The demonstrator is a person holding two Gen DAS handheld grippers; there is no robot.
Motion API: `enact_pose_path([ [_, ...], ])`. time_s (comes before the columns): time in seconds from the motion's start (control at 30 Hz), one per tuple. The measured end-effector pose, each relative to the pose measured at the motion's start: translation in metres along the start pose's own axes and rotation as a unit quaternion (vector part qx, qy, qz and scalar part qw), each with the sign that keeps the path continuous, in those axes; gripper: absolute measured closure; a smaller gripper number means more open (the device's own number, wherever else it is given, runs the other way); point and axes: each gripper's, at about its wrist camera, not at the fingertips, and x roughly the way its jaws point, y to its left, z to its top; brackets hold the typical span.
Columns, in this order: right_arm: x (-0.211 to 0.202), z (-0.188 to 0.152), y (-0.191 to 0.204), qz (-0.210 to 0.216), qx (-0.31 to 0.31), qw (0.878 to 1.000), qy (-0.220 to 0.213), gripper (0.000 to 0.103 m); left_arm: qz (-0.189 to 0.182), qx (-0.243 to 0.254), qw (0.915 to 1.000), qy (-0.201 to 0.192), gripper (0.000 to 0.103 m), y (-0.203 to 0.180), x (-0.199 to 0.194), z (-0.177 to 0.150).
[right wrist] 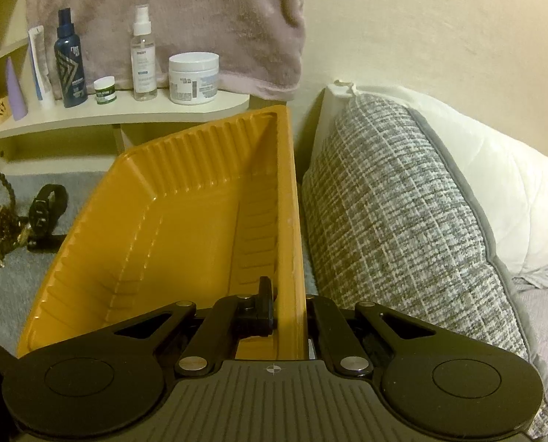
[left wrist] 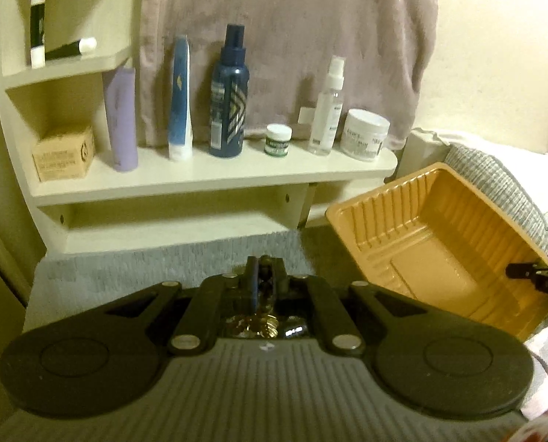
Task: Organize jewelry
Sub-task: 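Carry the bead bracelet into the tray and open the left tool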
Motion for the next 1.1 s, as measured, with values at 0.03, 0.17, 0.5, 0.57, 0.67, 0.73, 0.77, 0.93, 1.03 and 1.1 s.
enact_pose_path([
  [0.03,0.0,0.0,0.0,0.0,0.0,1.0,-0.001,0.1,-0.002,-0.001,1.0,-0.001,0.097,0.0,-0.001,0.002],
  [0.17,-0.002,0.001,-0.001,0.001,0.002,1.0,-0.005,0.1,-0.008,-0.004,0.9999,-0.006,0.097,0.001,-0.005,0.009],
  [0.5,-0.003,0.0,-0.002,0.004,0.004,1.0,-0.01,0.1,-0.016,-0.006,0.9997,-0.019,0.097,-0.001,-0.012,0.024],
  [0.57,-0.003,0.0,-0.002,0.004,0.006,1.0,-0.01,0.1,-0.024,-0.004,0.9995,-0.019,0.097,-0.005,-0.012,0.024],
  [0.67,-0.003,-0.001,-0.001,0.005,0.008,1.0,-0.011,0.1,-0.039,-0.002,0.9991,-0.018,0.097,-0.015,-0.012,0.025],
  [0.73,-0.004,-0.001,-0.002,0.006,0.01,1.0,-0.011,0.1,-0.052,-0.003,0.9985,-0.017,0.097,-0.023,-0.011,0.025],
  [0.77,-0.004,-0.002,-0.002,0.006,0.01,1.0,-0.011,0.1,-0.06,-0.003,0.9981,-0.015,0.097,-0.028,-0.009,0.025],
  [0.93,-0.005,-0.003,-0.002,0.006,0.011,1.0,-0.011,0.1,-0.104,-0.005,0.9946,-0.002,0.097,-0.057,0.002,0.02],
  [1.03,-0.005,-0.004,-0.002,0.006,0.014,1.0,-0.013,0.1,-0.124,-0.001,0.9922,0.01,0.097,-0.078,0.013,0.014],
  [1.1,-0.005,-0.005,-0.002,0.007,0.014,1.0,-0.015,0.1,-0.136,0.004,0.9905,0.02,0.097,-0.09,0.02,0.008],
])
